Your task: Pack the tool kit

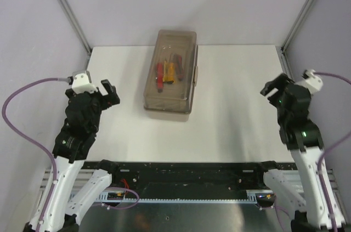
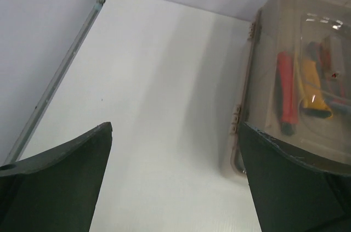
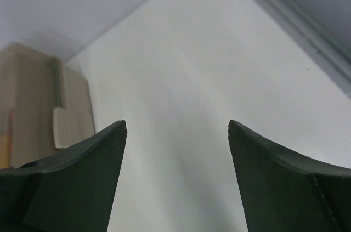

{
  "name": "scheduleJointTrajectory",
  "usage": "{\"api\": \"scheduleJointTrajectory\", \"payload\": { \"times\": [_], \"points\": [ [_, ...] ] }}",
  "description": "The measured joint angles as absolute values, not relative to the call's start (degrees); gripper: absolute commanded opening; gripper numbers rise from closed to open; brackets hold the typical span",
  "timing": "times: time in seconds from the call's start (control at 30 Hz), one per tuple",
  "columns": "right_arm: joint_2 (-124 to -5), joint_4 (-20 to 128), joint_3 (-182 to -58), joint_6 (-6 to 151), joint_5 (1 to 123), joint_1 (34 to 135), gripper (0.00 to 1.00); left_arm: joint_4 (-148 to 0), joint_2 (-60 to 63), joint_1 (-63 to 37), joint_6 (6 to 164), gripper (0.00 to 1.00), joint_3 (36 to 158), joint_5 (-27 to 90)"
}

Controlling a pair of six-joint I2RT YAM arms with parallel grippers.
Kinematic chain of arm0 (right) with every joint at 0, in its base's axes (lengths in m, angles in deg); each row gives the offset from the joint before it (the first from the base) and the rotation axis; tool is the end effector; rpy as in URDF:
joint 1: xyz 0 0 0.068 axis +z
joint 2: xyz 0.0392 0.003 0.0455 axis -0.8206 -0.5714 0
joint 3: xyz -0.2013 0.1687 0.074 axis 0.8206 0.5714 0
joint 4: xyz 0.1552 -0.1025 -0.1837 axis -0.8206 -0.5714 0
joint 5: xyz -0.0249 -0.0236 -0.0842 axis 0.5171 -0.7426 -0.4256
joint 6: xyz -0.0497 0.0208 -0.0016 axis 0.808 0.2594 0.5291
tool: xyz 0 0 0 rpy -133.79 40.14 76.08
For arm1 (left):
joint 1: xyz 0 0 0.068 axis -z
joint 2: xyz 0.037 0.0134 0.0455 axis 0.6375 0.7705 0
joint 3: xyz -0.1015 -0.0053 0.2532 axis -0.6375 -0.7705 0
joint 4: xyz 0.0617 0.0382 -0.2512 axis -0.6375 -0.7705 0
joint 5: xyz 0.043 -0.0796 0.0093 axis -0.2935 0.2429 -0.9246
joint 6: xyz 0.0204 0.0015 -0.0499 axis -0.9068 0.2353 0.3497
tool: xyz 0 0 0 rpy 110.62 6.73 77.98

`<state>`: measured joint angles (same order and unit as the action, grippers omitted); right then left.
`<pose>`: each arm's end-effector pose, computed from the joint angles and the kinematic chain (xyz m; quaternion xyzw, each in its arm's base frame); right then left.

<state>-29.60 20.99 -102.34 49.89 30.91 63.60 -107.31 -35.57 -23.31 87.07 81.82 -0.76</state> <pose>0.1624 0.0098 0.3745 0.2607 0.7746 0.0222 0.5758 0.1272 -0.0220 0.3894 -0.1128 0.7646 -0.0005 0.6346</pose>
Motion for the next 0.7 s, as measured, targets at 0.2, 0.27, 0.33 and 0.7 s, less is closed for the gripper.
{"api": "scheduleJointTrajectory", "payload": {
  "times": [0.2,0.27,0.33,0.7],
  "points": [
    [-13.3,14.8,-104.7,51.6,25.8,63.5,0.80,-112.1,-41.5,-23.6,89.2,0.99,78.9,-0.4],
    [-10.4,12.7,-106.1,52.4,23.9,63.4,0.81,-113.2,-43.8,-23.6,89.6,1.00,78.4,0.6],
    [-8.4,10.6,-107.1,53.1,22.3,63.4,0.81,-114.0,-46.0,-23.7,90.1,1.00,78.2,1.4],
    [-2.1,3.7,-109.0,55.0,17.1,63.4,0.82,-118.1,-53.8,-23.7,91.4,0.99,78.1,2.1]
  ]
}}
